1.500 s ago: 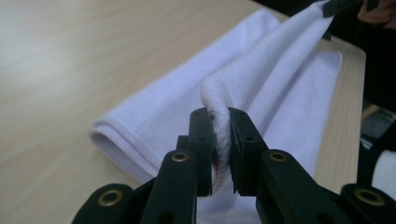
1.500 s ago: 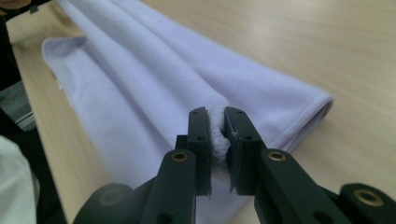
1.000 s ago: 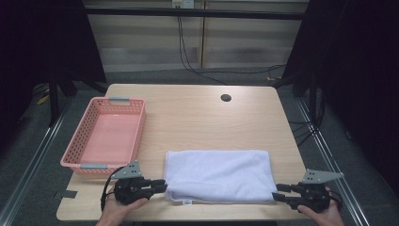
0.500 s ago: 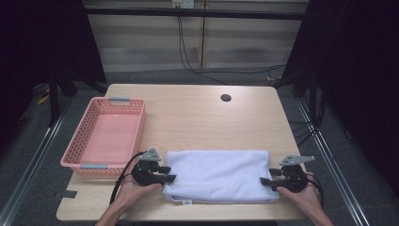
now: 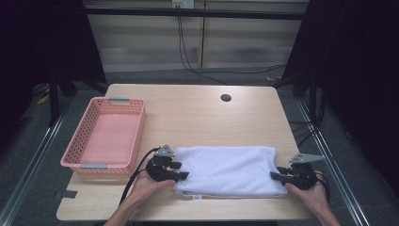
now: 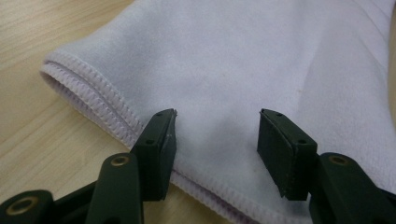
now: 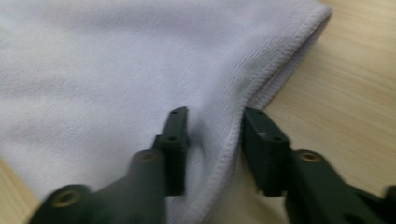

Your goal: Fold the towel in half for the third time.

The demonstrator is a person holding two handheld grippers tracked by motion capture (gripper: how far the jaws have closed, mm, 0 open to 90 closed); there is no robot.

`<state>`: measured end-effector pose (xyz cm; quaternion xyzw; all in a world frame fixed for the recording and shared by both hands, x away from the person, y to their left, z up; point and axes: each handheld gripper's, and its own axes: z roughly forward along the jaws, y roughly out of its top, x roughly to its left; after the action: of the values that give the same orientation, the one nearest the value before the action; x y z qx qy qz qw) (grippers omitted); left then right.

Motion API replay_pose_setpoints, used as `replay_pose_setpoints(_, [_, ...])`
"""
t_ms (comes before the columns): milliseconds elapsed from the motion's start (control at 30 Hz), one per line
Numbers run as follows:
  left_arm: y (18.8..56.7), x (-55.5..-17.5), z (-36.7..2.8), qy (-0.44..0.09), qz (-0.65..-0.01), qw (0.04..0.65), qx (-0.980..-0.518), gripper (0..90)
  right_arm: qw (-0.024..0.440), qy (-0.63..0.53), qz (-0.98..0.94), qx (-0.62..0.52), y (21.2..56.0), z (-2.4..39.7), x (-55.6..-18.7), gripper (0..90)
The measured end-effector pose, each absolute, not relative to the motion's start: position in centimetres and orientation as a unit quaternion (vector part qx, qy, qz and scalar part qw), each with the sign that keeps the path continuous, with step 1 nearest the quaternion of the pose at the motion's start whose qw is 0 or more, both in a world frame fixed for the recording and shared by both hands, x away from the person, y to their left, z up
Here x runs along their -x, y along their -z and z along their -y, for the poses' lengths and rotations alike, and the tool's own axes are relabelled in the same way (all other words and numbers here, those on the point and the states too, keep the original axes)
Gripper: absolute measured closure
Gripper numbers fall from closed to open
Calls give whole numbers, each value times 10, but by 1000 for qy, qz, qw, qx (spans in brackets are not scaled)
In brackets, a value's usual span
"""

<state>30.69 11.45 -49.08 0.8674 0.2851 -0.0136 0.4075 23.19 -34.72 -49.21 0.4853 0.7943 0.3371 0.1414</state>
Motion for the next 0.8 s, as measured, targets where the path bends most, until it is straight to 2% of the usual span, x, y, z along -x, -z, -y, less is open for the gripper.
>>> replay_pose_setpoints(67, [486, -307, -120, 9, -289, 419, -861, 421, 149, -358, -787, -480, 484, 347, -225, 459])
replay_pose_setpoints(200, [480, -313, -130, -2, -309, 431, -848, 385, 154, -385, -783, -463, 471, 336, -207, 411])
replay_pose_setpoints(367, [476, -328, -130, -18, -318, 429, -845, 363, 117, -402, -805, -420, 468, 297, -202, 396])
replay_pose_setpoints(467, [477, -340, -126, -16, -332, 428, -841, 393, 94, -418, -811, -399, 466, 271, -209, 391])
replay_pose_setpoints(667, [477, -345, -131, -16, -338, 431, -836, 366, 36, -437, -831, -344, 465, 199, -229, 386])
replay_pose_setpoints(733, [474, -342, -134, -18, -331, 434, -838, 358, 17, -437, -839, -322, 466, 170, -235, 358])
replay_pose_setpoints(800, [473, -340, -138, -18, -338, 439, -832, 358, -14, -441, -847, -296, 468, 142, -241, 361])
